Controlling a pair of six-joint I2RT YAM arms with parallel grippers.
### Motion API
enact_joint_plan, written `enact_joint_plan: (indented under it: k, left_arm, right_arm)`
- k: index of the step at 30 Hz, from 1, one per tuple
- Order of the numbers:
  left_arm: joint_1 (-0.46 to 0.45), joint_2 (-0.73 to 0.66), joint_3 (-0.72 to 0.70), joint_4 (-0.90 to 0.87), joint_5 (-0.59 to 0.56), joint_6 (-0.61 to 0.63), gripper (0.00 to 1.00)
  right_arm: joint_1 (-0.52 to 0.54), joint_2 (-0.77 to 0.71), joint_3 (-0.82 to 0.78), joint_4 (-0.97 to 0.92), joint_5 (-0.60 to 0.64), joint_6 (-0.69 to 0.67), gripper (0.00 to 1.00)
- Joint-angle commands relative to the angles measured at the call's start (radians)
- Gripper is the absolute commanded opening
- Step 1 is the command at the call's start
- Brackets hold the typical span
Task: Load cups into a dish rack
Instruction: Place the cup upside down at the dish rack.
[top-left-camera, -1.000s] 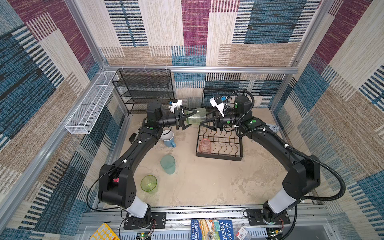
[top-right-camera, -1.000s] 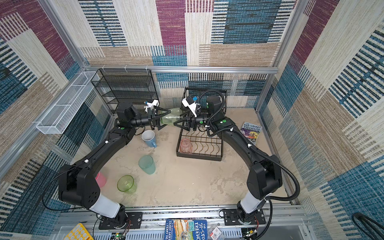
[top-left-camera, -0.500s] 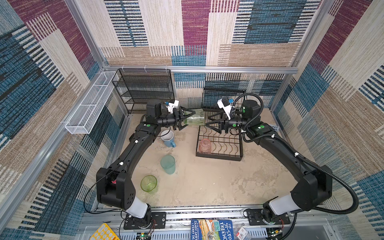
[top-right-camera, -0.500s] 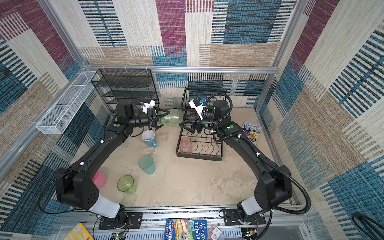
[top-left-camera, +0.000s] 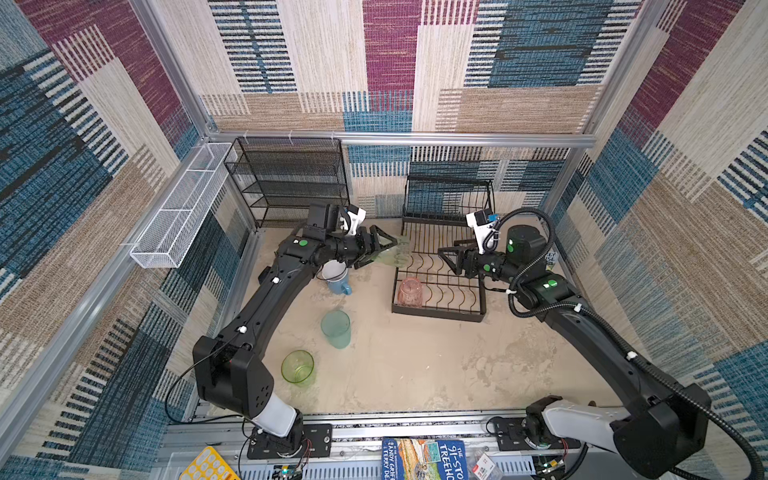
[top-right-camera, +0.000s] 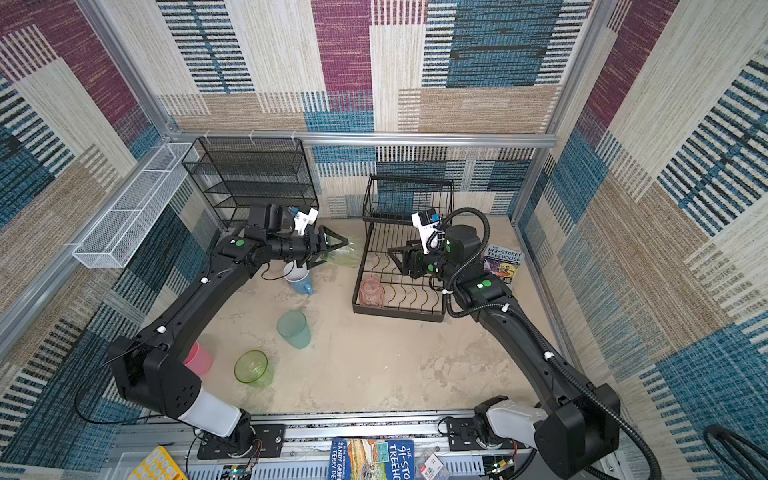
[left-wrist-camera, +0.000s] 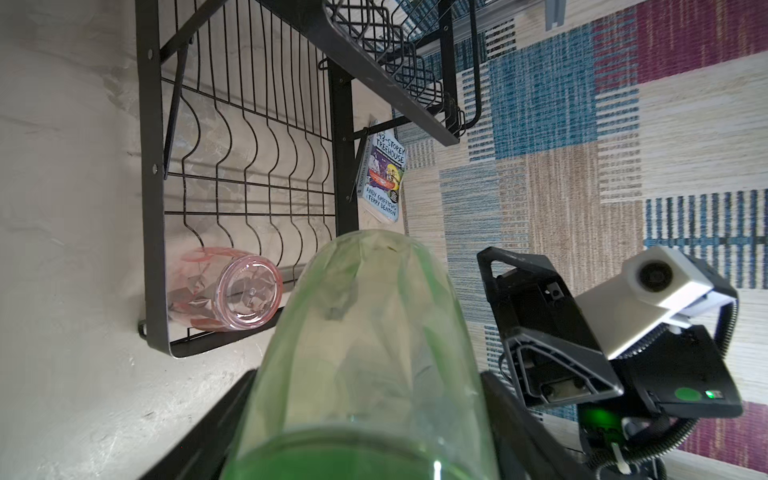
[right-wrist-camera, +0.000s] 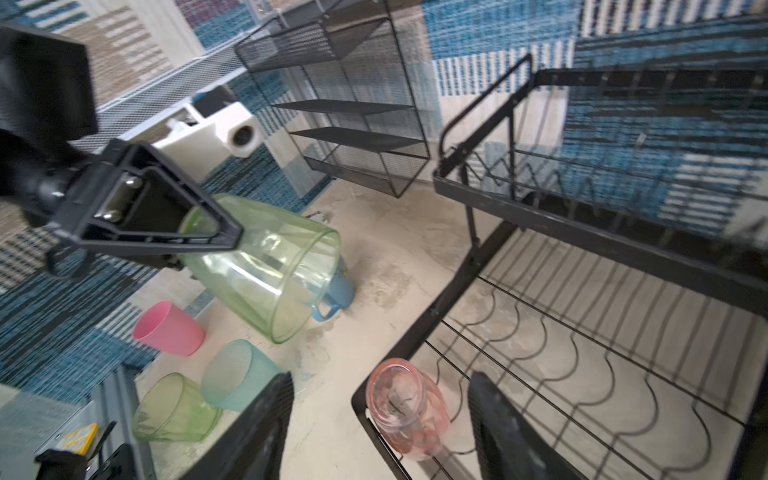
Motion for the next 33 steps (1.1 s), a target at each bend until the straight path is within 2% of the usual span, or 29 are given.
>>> enact_joint_plan:
  k: [1, 5, 10, 23, 33]
  left_arm:
    - [-0.035, 0.012, 0.043, -0.101, -0.097, 0.104, 0.68]
    - [-0.102, 0.036, 0.108, -0.177, -0.204, 0.158, 0.68]
    - [-0.194, 0.087, 0.197, -0.258, -0.311, 0.219, 0.67]
    - [-0.450, 0.340, 0.510, -0.470, -0.623, 0.368, 0.65]
    - [-0.565, 0.580, 0.755, -0.589, -0.814, 0.438, 0.64]
  right_arm:
    - [-0.007, -0.037, -0.028, -0.038, 0.192, 0.039, 0.70]
    - [-0.021, -0.080, -0.066, -0.052, 0.277, 0.067, 0.70]
    - [-0.070, -0.122, -0.103, -0.063, 0.312, 0.091, 0.70]
    - [-0.195, -0.209, -0.176, -0.056, 0.318, 0.121, 0.71]
    - [-0.240, -0.249, -0.240, -0.041, 0.290, 0.128, 0.70]
